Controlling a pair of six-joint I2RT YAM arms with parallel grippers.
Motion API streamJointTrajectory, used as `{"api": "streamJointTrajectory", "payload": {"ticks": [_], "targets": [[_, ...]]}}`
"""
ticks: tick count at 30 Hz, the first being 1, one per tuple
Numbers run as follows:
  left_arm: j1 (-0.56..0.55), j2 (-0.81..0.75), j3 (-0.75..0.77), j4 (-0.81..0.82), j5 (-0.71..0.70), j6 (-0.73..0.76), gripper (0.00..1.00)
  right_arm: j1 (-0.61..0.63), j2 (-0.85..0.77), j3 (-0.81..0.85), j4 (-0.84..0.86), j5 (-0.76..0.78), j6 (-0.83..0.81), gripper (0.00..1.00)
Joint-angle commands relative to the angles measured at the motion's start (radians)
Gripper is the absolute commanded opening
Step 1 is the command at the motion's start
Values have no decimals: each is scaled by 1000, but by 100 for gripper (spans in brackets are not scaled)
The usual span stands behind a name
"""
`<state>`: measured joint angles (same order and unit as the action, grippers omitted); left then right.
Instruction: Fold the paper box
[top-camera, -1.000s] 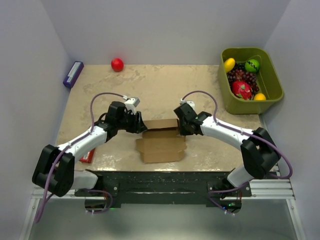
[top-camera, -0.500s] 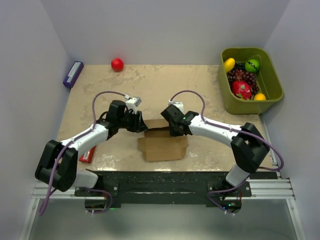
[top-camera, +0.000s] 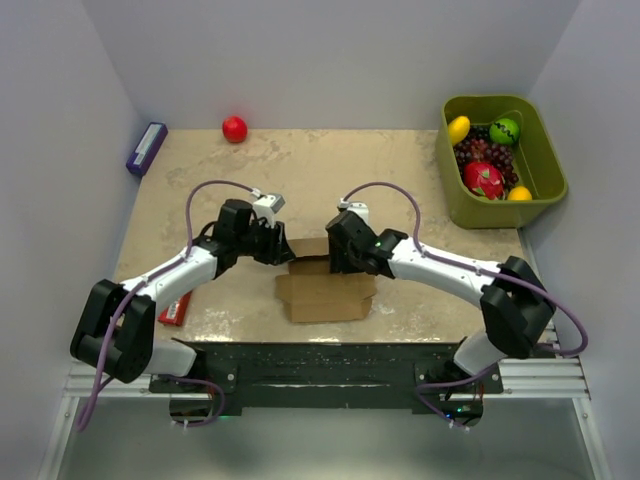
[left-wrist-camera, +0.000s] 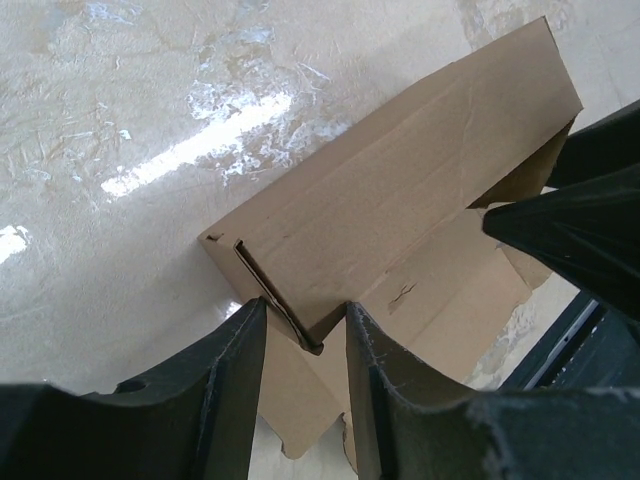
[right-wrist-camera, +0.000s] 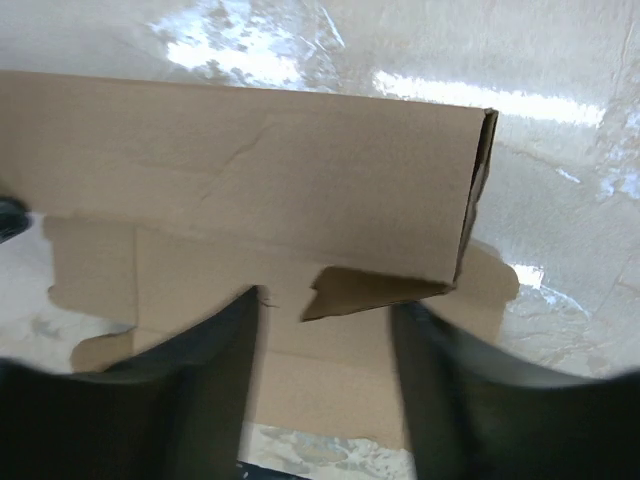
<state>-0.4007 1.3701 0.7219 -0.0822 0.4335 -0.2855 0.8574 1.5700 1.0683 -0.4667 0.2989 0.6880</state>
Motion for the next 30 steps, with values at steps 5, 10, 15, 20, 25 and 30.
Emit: {"api": "streamJointTrajectory", "payload": {"ticks": [5,10,15,20,25,30], "targets": [[-4,3,48,-51,-61,81,40,-18,-214,-4,23,23,-160,83],[-4,0,53,-57,-61,89,40,-136,-350,-42,2,5,-205,89],[-4,1,53,-59,-50,91,40,-216,-349,-114,-56,97,-194,88],[-4,0,54,-62,-42,89,40,-277,-335,-205,-33,83,-170,87],[-4,1,56,-62,-39,94,40,-278,-289,-267,95,-1,-221,84],[-4,1,59,-65,-30,106,40,-278,-265,-320,264,-84,-330,81]]}}
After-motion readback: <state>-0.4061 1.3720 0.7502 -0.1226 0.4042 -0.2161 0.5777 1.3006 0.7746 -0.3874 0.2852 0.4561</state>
